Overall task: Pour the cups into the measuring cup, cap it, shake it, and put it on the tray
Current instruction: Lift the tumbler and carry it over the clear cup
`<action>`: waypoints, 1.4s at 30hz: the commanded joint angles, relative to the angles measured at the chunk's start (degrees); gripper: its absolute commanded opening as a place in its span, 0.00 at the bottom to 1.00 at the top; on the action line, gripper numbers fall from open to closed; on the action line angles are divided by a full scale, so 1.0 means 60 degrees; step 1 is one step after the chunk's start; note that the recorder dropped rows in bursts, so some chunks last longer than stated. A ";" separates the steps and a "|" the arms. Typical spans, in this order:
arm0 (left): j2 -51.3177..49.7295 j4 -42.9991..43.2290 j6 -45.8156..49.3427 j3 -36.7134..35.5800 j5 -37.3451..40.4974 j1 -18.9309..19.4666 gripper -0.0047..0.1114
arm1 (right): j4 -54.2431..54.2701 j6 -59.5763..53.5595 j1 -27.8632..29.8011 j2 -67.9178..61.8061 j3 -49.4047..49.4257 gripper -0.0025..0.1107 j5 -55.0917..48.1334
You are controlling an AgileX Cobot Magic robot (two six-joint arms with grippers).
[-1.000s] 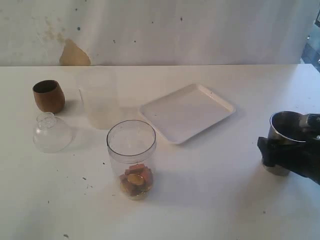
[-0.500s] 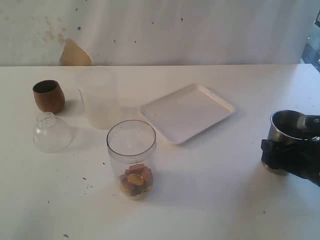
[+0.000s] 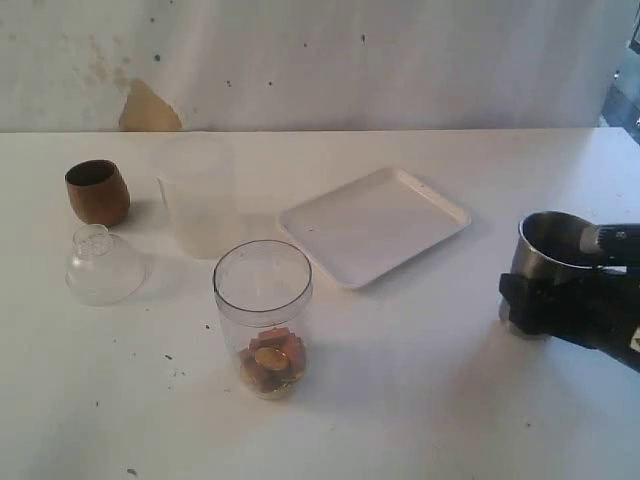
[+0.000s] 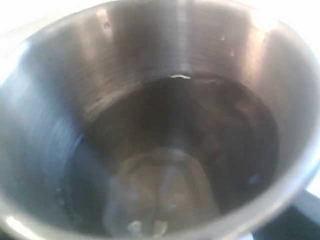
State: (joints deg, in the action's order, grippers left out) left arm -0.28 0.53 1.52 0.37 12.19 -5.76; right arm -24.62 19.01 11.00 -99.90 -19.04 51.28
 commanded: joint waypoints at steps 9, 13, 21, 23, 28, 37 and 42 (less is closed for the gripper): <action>0.0046 -0.0088 -0.0021 -0.0062 -0.0083 -0.0055 0.04 | -0.2793 0.1716 -0.1821 0.2335 -0.2176 0.02 -0.1605; 0.0046 -0.0088 -0.0021 -0.0062 -0.0083 -0.0055 0.04 | -0.3556 0.1580 -0.2794 0.2315 -0.3080 0.02 -0.2320; 0.0046 -0.0088 -0.0021 -0.0062 -0.0083 -0.0055 0.04 | -0.3659 -0.0038 -0.4260 0.1896 -0.4477 0.02 -0.3548; 0.0046 -0.0088 -0.0021 -0.0062 -0.0083 -0.0055 0.04 | -0.3659 -0.0627 -0.4505 0.1573 -0.4658 0.02 -0.3566; 0.0046 -0.0088 -0.0021 -0.0062 -0.0083 -0.0055 0.04 | -0.3659 -0.2311 -0.4781 0.1056 -0.4734 0.02 -0.3516; 0.0046 -0.0088 -0.0021 -0.0062 -0.0083 -0.0055 0.04 | -0.3697 -0.4434 -0.4781 0.0945 -0.4734 0.02 -0.3233; 0.0046 -0.0088 -0.0021 -0.0062 -0.0083 -0.0055 0.04 | -0.4486 -0.4483 -0.4800 0.0945 -0.4734 0.02 -0.3037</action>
State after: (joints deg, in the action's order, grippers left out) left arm -0.28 0.53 1.52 0.37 12.19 -5.76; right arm -50.46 -7.07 -17.63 -94.78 -46.70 29.24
